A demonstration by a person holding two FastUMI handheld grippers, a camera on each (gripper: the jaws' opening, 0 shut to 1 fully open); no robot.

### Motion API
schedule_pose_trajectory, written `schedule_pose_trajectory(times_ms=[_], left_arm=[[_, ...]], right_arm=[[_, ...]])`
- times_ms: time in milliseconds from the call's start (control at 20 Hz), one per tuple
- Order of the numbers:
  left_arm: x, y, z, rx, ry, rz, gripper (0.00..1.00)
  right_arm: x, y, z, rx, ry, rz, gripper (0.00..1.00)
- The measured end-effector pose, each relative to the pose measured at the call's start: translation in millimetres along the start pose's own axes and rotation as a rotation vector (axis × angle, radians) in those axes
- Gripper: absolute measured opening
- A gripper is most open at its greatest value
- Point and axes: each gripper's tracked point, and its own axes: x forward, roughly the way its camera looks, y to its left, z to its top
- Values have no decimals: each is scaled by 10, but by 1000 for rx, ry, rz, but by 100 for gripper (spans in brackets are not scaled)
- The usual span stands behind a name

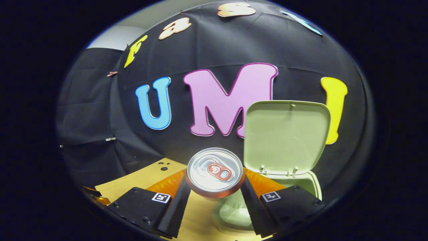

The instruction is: Press the lid of the desktop garbage bin to open it, pick up the crumpled paper on the desktop and throw it into the bin, then pick up the pop can on the desktop and drop it into the bin, and finally close the garbage bin lid.

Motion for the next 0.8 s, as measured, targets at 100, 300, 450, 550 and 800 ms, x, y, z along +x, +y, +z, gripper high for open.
schedule_pose_trajectory(times_ms=[100, 300, 450, 550, 800], left_arm=[[30, -47, 17, 12, -1, -10, 96], [88, -168, 61, 20, -5, -34, 96], [111, -268, 65, 40, -5, -53, 96], [122, -316, 41, 55, 0, -64, 96], [148, -351, -34, 51, 22, -72, 96]], right_arm=[[-90, -199, 30, 11, -10, -36, 83], [-190, -465, 2, 14, -4, -95, 83], [-241, -619, -83, 13, 16, -129, 83], [-253, -694, -149, 16, 34, -146, 83], [-237, -776, -241, 4, 60, -174, 84]])
